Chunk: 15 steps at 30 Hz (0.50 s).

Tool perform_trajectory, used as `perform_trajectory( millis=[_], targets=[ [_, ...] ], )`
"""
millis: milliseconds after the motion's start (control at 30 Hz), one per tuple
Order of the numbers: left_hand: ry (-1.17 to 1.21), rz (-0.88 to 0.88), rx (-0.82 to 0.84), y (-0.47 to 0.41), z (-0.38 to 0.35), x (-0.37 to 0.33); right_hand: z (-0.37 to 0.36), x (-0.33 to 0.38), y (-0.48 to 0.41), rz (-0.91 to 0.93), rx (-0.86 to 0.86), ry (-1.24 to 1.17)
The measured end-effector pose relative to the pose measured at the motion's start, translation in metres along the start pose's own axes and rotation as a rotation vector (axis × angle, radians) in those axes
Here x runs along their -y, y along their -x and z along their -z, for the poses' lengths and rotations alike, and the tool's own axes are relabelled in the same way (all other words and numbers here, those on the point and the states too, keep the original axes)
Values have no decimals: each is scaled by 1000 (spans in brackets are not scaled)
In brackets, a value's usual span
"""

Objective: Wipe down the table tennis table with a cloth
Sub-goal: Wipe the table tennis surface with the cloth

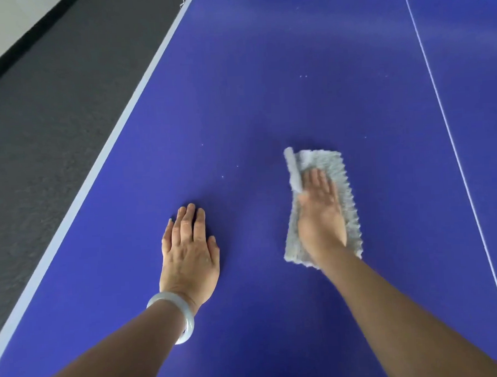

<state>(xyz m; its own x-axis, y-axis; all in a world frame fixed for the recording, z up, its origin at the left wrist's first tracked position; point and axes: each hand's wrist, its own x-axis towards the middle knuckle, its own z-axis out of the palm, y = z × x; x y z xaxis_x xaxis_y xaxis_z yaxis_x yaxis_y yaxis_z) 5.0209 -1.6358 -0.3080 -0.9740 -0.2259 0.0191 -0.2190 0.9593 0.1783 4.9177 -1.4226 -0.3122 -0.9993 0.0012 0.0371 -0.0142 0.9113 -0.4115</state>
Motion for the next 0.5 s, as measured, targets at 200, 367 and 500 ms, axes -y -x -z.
perform_trajectory(
  millis=[200,367,500],
  targets=[
    [16,2,-13,0,1,-1,15,-52,120,764,326,102],
    [18,6,-11,0,0,-1,55,-110,16,105,200,122],
    [24,10,-1,-1,-2,-1,36,-53,-24,-136,15,39]
  ],
)
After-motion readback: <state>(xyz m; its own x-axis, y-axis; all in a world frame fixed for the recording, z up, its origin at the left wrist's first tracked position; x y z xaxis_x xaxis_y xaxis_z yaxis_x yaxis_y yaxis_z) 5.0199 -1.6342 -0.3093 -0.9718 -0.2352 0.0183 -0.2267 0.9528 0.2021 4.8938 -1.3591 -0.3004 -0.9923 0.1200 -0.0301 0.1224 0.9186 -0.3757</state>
